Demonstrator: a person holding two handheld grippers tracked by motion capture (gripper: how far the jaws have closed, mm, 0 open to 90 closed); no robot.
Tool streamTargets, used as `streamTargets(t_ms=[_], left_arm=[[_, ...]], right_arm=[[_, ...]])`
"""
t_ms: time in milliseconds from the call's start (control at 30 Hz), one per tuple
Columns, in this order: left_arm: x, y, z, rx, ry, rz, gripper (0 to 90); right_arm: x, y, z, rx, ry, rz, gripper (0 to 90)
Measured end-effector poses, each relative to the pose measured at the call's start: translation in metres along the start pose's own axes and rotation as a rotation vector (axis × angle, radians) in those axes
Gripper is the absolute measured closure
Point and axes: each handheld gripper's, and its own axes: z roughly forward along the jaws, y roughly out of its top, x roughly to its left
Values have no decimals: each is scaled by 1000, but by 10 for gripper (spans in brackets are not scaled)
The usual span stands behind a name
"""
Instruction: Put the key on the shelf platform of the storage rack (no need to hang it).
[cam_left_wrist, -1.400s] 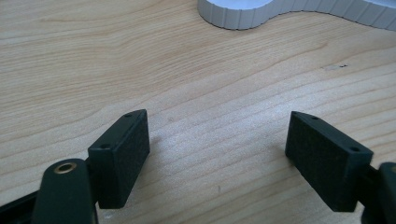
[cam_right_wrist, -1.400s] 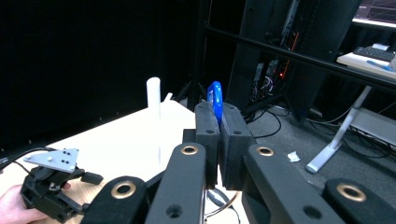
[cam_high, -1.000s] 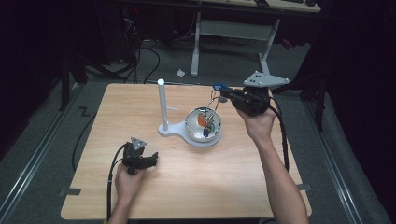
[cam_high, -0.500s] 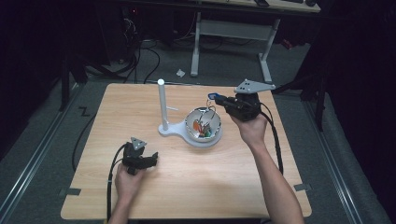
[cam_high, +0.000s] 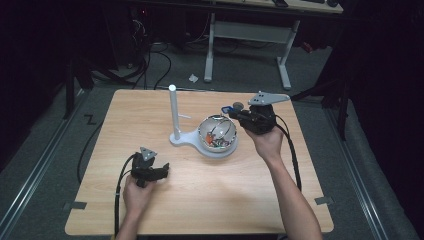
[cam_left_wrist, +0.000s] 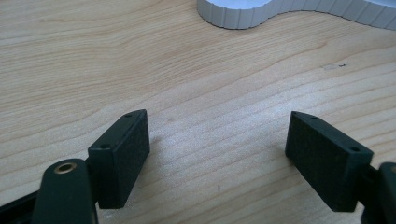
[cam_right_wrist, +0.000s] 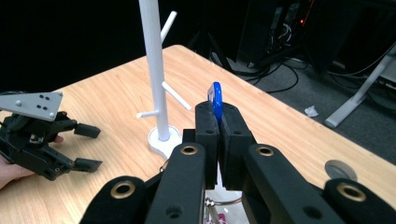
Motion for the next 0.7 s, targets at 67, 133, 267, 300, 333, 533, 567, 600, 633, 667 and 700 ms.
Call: streamTargets(t_ms=[67, 133, 267, 300, 333, 533, 567, 600, 633, 667, 700], left_arm=[[0, 0, 0, 0, -2, 4, 221], [0, 0, 0, 0, -1, 3, 221], [0, 0, 0, 0, -2, 4, 221], [0, 0, 0, 1, -2, 5, 221], [0, 0, 0, 1, -2, 5, 221], [1, 0, 0, -1, -5, 11, 221], [1, 0, 0, -1, -5, 11, 221], [1, 0, 0, -2, -5, 12, 221], [1, 0, 0, -2, -5, 12, 221], [1, 0, 0, -2, -5, 11, 221], [1, 0, 0, -2, -5, 11, 221]], right_arm=[[0, -3, 2, 9, 5, 1, 883], [0, -6, 4, 17, 8, 3, 883], [-2, -10, 5, 23, 10, 15, 883], [-3, -13, 6, 26, 13, 25, 883], [-3, -13, 6, 26, 13, 25, 883], [-3, -21, 12, 52, 16, 21, 883], [-3, -23, 13, 58, 22, 23, 882], [-3, -23, 13, 60, 24, 26, 883], [-4, -24, 13, 66, 23, 29, 883], [-4, -26, 14, 65, 27, 31, 882], [-4, -26, 14, 65, 27, 31, 882]])
